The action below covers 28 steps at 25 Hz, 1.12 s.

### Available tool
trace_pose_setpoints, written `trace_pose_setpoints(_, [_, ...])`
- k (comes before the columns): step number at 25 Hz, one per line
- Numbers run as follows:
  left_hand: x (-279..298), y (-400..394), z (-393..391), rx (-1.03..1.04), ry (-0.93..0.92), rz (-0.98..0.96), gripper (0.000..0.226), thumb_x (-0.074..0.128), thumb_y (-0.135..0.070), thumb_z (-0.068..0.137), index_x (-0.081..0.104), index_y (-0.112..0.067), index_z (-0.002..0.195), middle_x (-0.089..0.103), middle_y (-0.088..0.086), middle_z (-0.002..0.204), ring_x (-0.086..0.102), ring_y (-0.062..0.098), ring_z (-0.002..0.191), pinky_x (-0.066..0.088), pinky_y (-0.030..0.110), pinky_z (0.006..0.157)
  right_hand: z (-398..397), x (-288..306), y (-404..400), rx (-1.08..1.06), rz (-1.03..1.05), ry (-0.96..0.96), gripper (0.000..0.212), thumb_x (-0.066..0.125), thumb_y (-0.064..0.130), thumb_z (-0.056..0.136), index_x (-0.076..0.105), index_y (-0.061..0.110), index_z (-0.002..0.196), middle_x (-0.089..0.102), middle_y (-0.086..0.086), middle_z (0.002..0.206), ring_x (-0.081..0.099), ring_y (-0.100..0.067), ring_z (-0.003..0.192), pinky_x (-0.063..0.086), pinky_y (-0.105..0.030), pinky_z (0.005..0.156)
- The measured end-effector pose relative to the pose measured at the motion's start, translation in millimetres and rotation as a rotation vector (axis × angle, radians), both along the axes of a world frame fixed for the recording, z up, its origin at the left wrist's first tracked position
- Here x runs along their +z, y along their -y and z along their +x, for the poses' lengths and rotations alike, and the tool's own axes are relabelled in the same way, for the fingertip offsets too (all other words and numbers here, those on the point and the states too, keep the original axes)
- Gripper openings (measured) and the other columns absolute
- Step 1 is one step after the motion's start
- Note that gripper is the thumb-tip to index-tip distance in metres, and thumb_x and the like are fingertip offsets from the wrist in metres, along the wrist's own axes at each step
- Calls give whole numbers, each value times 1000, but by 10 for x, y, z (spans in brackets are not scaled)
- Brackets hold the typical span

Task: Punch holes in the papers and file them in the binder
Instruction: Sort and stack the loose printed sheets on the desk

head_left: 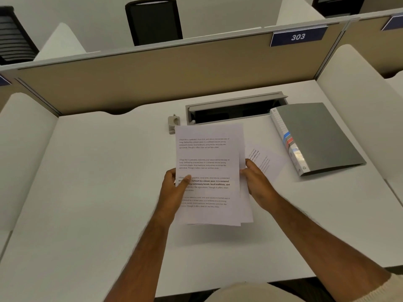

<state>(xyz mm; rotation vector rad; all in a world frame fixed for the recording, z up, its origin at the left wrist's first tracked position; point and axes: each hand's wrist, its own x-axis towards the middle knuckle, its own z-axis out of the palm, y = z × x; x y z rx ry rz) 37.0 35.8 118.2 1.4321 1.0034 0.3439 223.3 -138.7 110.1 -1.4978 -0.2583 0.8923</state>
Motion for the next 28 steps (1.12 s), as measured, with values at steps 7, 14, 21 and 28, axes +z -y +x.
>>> trace_pose_setpoints(7, [-47, -18, -87, 18, -37, -28, 34, 70, -26, 96, 55, -23, 127, 70, -4, 122, 72, 14, 101, 61, 28, 77, -226, 16, -167, 27, -22, 65, 17, 52, 36, 104, 61, 35, 119, 73, 11, 117, 72, -10, 105, 60, -29, 81])
trace_pose_setpoints(14, [84, -212, -96, -34, 60, 33, 39, 73, -17, 93, 62, -26, 129, 72, -8, 120, 72, 15, 104, 63, 30, 81, -149, 194, -318, 80, -18, 300, 20, 58, 25, 102, 55, 16, 120, 73, 1, 113, 73, -16, 99, 62, -35, 81])
trace_pose_setpoints(21, [111, -222, 26, -121, 67, 77, 38, 73, -21, 94, 62, -28, 130, 71, -9, 117, 69, 14, 106, 62, 27, 84, -157, 141, -274, 21, -6, 356, 28, 66, 21, 97, 54, 33, 119, 68, 13, 120, 67, -8, 112, 58, -27, 91])
trace_pose_setpoints(28, [39, -142, 100, -115, 9, 59, 32, 71, -24, 95, 64, -31, 126, 72, -7, 114, 70, 18, 102, 63, 34, 83, -113, 28, -239, 54, -32, 332, 28, 62, 16, 99, 55, 27, 124, 70, 11, 118, 70, -9, 107, 60, -27, 85])
